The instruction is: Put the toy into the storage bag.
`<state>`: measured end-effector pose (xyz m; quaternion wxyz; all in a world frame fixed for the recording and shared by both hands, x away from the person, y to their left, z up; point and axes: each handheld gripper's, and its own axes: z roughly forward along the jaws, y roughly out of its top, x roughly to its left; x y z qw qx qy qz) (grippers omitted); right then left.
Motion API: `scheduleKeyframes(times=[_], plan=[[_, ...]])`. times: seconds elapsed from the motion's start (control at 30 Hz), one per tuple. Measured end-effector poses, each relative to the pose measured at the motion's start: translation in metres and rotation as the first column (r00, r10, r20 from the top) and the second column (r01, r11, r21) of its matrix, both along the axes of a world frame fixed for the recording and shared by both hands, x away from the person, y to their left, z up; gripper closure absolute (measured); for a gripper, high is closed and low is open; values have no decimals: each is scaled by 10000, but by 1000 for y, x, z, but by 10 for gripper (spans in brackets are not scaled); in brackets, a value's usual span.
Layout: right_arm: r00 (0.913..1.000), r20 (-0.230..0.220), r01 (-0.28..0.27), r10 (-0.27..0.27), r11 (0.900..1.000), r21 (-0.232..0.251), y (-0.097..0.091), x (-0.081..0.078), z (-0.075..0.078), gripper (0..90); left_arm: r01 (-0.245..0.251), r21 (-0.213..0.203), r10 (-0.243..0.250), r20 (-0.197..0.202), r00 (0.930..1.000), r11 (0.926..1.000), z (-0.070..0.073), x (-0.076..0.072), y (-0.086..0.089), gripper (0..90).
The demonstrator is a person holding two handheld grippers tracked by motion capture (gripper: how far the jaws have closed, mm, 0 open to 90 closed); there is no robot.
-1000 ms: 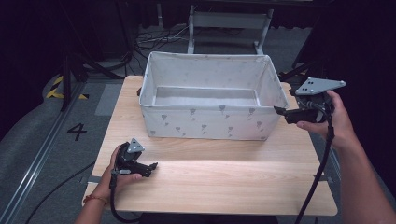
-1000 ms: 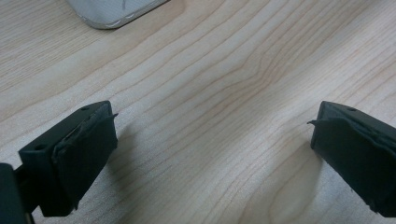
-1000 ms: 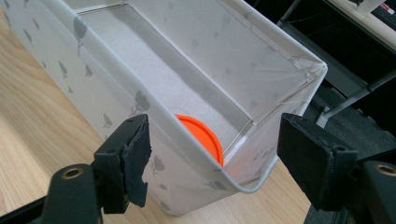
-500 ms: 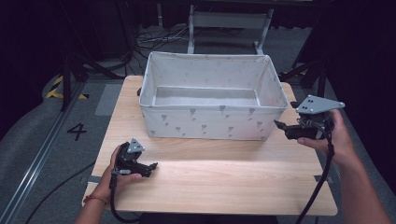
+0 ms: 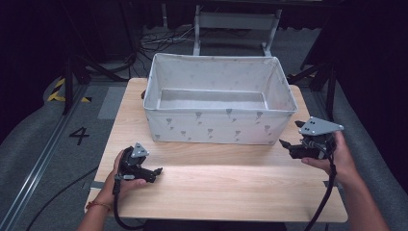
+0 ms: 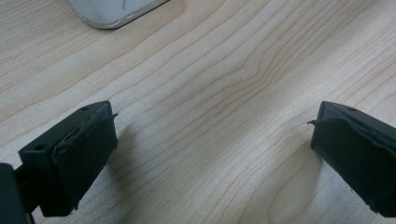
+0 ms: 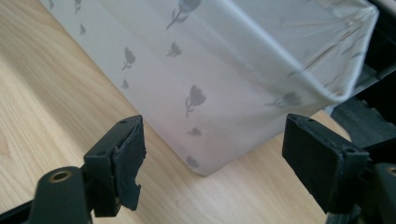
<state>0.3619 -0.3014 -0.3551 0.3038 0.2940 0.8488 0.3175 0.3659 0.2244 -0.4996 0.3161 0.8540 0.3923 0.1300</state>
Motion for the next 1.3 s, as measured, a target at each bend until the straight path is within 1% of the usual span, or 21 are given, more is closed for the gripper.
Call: scheduleKeyframes(times=[0.03,0.23,0.47,0.5,0.53,0.57,0.63,0.67,0.73,0.8,0.87,0.9,0.93,0.97,1.07,1.1,1.13,1.17,1.23,1.27,1.3], plan=[[10000,0,0,0,10000,0,0,0,0,218,-3,-1,3,2,10000,10000,0,0,0,7],[9994,-349,-62,56,9998,-168,0,-2,-25,219,-1,0,1,2,10000,10000,0,0,0,7],[9980,-631,4,-12,9999,-124,-5,-4,-46,226,0,-1,0,0,10000,10000,0,0,0,7],[9973,-732,10,-16,10000,-84,-6,-5,-49,226,1,0,-1,-1,10000,10000,0,0,0,7],[9971,-765,43,-53,9999,-131,-7,-5,-52,226,1,2,-1,1,10000,10000,0,0,0,7],[9971,-765,43,-53,9999,-131,-7,-5,-52,226,1,2,-1,1,10000,10000,0,0,0,7],[9955,-944,76,-87,9999,-120,-9,-6,-61,226,0,2,0,-3,10000,10000,0,0,0,7],[9955,-944,76,-87,9999,-120,-9,-6,-61,226,0,2,0,-3,10000,10000,0,0,0,7],[9947,-1021,86,-97,9999,-113,-12,-6,-67,227,2,5,-2,-1,10000,10000,0,0,0,7],[9927,-1185,201,-212,9997,-107,-16,-8,-75,227,3,6,-3,-1,10000,10000,0,0,0,7],[9924,-1211,195,-204,9998,-91,-17,-8,-77,229,-1,-1,1,-2,10000,10000,0,0,0,7],[9914,-1283,239,-254,9996,-136,-20,-9,-82,229,-2,2,2,0,10000,10000,0,0,0,7],[9914,-1283,239,-254,9996,-136,-20,-9,-82,229,-2,2,2,0,10000,10000,0,0,0,7],[9899,-1392,275,-280,9996,-53,-24,-10,-87,229,-2,-1,2,-2,10000,10000,0,0,0,7],[9881,-1509,294,-285,9996,35,-29,-12,-94,231,-2,1,2,-2,10000,10000,0,0,0,7],[9881,-1509,294,-285,9996,35,-29,-12,-94,231,1,4,-1,-2,10000,10000,0,0,0,7],[9855,-1667,356,-308,9990,254,-31,-14,-97,231,-3,1,3,-2,10000,10000,0,0,0,7],[9837,-1783,320,-248,9988,372,-35,-16,-103,231,2,17,-2,33,10000,10000,0,0,0,7],[9839,-1774,296,-219,9987,406,-37,-17,-106,231,-1,3,1,0,10000,10000,0,0,0,7],[9813,-1912,334,-226,9980,532,-39,-19,-109,231,1,0,-1,0,10000,10000,0,0,0,7],[9778,-2087,372,-179,9953,890,-44,-22,-116,234,5,54,-5,75,10000,10000,0,0,0,7]])
